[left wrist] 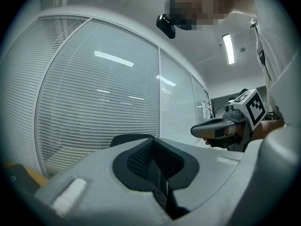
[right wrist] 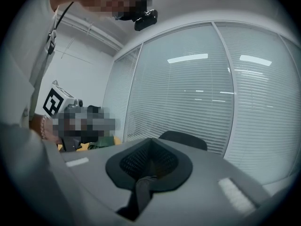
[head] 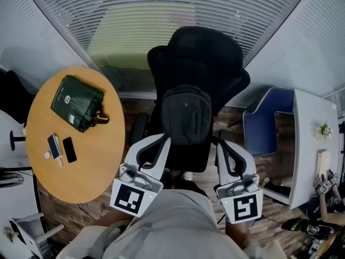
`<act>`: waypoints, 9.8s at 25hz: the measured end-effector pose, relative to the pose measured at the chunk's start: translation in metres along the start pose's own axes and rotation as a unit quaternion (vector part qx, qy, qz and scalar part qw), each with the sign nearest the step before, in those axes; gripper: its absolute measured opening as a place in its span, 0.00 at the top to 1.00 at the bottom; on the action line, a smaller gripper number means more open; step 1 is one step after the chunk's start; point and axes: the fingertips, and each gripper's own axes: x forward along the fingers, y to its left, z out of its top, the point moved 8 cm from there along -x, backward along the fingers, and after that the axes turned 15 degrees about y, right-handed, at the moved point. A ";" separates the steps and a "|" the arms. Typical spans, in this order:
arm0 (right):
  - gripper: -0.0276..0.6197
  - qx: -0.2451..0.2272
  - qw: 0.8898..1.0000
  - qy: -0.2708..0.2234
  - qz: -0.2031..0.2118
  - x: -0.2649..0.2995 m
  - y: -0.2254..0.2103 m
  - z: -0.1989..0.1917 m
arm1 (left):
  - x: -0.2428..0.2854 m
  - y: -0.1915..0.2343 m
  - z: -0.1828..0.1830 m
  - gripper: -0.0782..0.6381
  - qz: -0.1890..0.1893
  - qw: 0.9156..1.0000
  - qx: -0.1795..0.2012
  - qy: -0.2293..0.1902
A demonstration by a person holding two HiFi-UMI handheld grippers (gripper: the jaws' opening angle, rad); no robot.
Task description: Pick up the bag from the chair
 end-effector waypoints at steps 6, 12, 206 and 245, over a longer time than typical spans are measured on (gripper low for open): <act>0.93 -0.001 1.000 0.015 0.003 0.012 -0.006 -0.011 | 0.012 0.006 -0.017 0.85 0.003 1.000 0.001 0.016; 0.89 -0.003 0.999 0.036 0.002 0.028 -0.014 -0.026 | 0.026 0.014 -0.033 0.83 0.005 0.999 -0.013 0.032; 0.88 0.034 0.977 0.209 -0.019 0.248 -0.127 -0.282 | 0.238 0.135 -0.256 0.81 0.054 0.966 -0.071 0.242; 0.88 0.017 0.987 0.157 -0.040 0.152 -0.112 -0.162 | 0.146 0.104 -0.131 0.80 0.067 0.979 -0.045 0.189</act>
